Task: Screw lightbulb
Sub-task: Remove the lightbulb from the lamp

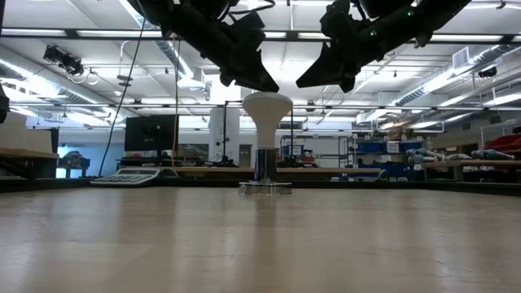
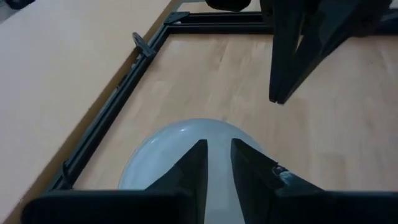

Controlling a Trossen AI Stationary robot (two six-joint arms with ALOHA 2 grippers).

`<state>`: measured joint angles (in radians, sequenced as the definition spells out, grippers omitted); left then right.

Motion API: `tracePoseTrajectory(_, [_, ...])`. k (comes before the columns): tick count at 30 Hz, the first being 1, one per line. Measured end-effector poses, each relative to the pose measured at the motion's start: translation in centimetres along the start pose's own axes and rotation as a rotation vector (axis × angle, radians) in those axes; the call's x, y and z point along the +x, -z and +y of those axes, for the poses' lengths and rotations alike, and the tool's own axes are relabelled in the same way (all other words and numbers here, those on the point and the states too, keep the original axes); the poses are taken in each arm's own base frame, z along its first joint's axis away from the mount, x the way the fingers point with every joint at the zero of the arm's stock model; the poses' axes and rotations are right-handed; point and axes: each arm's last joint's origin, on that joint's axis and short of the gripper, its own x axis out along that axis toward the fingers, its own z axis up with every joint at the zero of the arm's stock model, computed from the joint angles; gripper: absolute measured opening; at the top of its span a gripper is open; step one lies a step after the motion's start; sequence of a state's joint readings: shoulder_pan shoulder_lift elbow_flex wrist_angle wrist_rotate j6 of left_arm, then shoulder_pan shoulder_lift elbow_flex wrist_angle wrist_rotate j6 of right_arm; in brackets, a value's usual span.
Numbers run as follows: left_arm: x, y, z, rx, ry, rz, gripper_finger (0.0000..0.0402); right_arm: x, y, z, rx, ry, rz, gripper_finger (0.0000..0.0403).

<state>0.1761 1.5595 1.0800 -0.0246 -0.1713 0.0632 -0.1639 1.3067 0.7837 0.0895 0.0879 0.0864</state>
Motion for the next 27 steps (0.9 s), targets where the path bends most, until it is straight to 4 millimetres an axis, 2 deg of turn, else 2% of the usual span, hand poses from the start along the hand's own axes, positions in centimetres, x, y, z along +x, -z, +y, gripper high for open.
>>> tracePoseTrajectory(6, [-0.4, 0.0, 0.2, 0.022, -0.029, 0.012, 0.0076, 0.0, -0.1, 0.0, 0.001, 0.0, -0.009, 0.0011])
tracePoseTrajectory(15, [-1.0, -0.8, 0.6, 0.024, -0.059, -0.039, 0.003, 0.0, -0.7, 1.0, -0.005, -0.046, -0.08, 0.0011])
tracePoseTrajectory(21, [-1.4, -1.3, 0.8, 0.018, -0.086, -0.07, 0.0019, 1.1, 0.0, 1.5, -0.012, -0.059, -0.063, 0.0011])
tracePoseTrajectory(27, [-1.0, -0.4, 1.4, 0.018, -0.096, -0.003, 0.0019, 2.7, 0.6, 1.6, -0.009, -0.06, -0.068, 0.0011])
